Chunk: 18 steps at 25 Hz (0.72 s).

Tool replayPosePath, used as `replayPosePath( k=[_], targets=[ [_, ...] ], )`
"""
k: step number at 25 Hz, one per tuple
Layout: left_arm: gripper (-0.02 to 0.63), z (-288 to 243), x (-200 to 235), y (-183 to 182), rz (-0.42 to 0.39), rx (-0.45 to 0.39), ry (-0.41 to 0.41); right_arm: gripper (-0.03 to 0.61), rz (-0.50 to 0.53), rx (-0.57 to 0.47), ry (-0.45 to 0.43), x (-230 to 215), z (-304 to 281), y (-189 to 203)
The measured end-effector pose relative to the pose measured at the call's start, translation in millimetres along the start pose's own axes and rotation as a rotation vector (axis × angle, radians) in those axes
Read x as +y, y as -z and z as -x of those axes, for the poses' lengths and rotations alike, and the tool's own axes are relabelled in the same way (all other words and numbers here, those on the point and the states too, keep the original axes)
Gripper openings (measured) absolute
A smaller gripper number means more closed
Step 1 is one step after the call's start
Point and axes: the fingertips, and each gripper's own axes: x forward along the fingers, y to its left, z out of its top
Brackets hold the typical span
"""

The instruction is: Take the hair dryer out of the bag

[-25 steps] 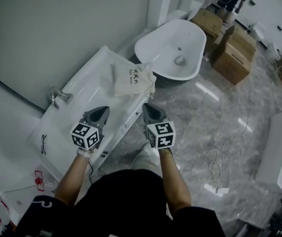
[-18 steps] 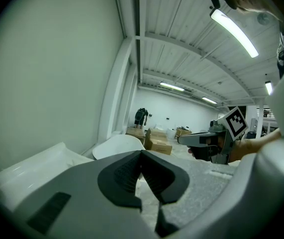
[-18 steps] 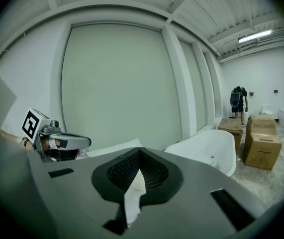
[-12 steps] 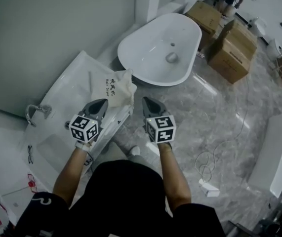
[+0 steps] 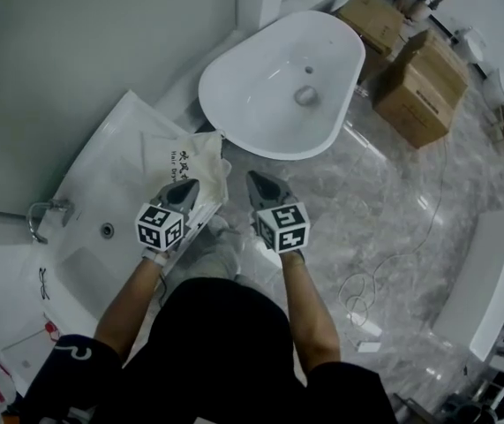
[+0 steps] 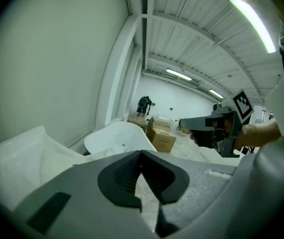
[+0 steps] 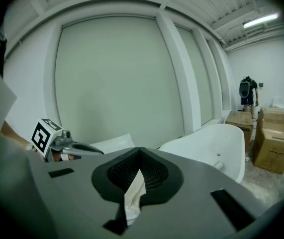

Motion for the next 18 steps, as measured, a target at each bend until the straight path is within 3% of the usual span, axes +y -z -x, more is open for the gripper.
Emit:
replayPosePath(
  k=[6,12,18],
  targets=[
    [-0.002,-59.0,16.5,18.9,0.013,0.039,0.0,-0.005,-0.001,0.071,-0.057,-35.8,-45.6,26.2],
    [0.0,-104.8,29.9,49.3,0.017,0.124,-0.063,-0.005,-0.024,0.145,-0.071,-58.5,-70.8,51.1],
    [0.132,-132.8,37.9,85.1,0.036,0.246,-0.111,-0.005,-0.043,0.19,-0.094,-64.5,-86.6,66.5]
  ],
)
